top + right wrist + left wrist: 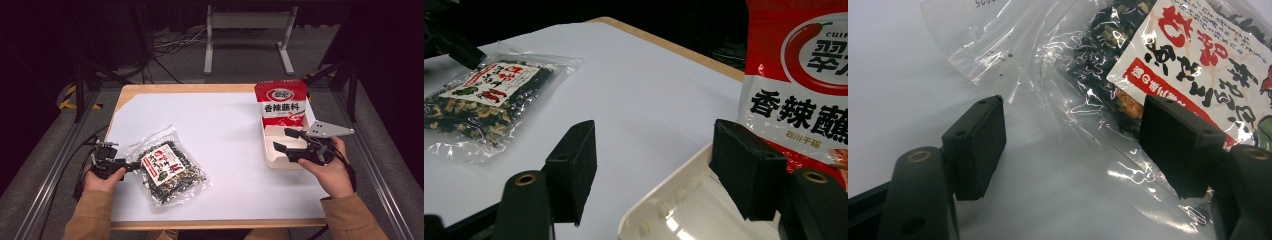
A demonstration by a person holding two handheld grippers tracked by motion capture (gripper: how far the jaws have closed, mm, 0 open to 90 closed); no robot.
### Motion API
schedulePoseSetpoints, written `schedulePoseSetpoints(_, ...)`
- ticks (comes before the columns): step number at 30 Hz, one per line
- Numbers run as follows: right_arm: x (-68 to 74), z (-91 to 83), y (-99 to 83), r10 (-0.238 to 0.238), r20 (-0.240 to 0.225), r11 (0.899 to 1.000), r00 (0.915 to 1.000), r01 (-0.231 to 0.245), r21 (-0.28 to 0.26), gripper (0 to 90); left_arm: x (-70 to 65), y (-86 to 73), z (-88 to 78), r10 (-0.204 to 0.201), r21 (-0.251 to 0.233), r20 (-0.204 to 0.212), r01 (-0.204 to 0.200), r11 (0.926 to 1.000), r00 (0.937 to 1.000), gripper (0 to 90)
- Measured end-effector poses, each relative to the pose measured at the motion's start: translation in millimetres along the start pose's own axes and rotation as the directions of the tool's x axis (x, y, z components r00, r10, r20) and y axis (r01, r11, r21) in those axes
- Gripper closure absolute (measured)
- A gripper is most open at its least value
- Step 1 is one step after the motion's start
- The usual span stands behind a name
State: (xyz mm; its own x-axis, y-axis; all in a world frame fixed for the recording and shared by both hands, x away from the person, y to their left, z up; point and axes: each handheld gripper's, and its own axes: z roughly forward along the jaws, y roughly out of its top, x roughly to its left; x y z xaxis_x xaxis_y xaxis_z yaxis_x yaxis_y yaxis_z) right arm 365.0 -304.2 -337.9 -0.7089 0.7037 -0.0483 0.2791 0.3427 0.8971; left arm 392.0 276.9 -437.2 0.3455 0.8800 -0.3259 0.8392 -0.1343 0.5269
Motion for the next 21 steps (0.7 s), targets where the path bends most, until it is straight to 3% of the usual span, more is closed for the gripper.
schedulePoseSetpoints(4, 0.3, 1.1, -0.5, -0.001, -0.002, 1.0, 1.0, 0.001, 0.0, 35.1, -3.2, 2.2, 3.6, -0.023, -0.012, -0.002, 0.023, 0.9997, 0.9997, 26.3)
schedulePoseSetpoints(10, 0.9, 1.6, -0.9, -0.004, 0.0, 1.0, 1.0, 0.004, 0.004, 34.8, -14.3, 5.8, 9.4, -0.015, -0.005, -0.051, 0.015, 0.9999, 0.9986, 25.1)
schedulePoseSetpoints(14, 0.1, 0.6, -1.9, -0.002, 0.002, 1.0, 1.0, 0.002, 0.003, 34.8, -17.7, 6.3, 10.2, -0.003, 0.003, -0.059, 0.003, 1.0, 0.9982, 33.0)
schedulePoseSetpoints(16, 0.0, 0.2, -2.3, -0.002, 0.002, 1.0, 1.0, 0.002, 0.002, 34.7, -21.1, 6.5, 11.8, -0.003, 0.003, -0.036, 0.003, 1.0, 0.9994, 43.9)
schedulePoseSetpoints(21, 0.0, -0.1, -2.7, -0.003, 0.001, 1.0, 1.0, 0.003, 0.0, 34.5, -23.0, 7.3, 13.6, 0.0, 0.005, -0.021, 0.0, 1.0, 0.9998, 52.7)
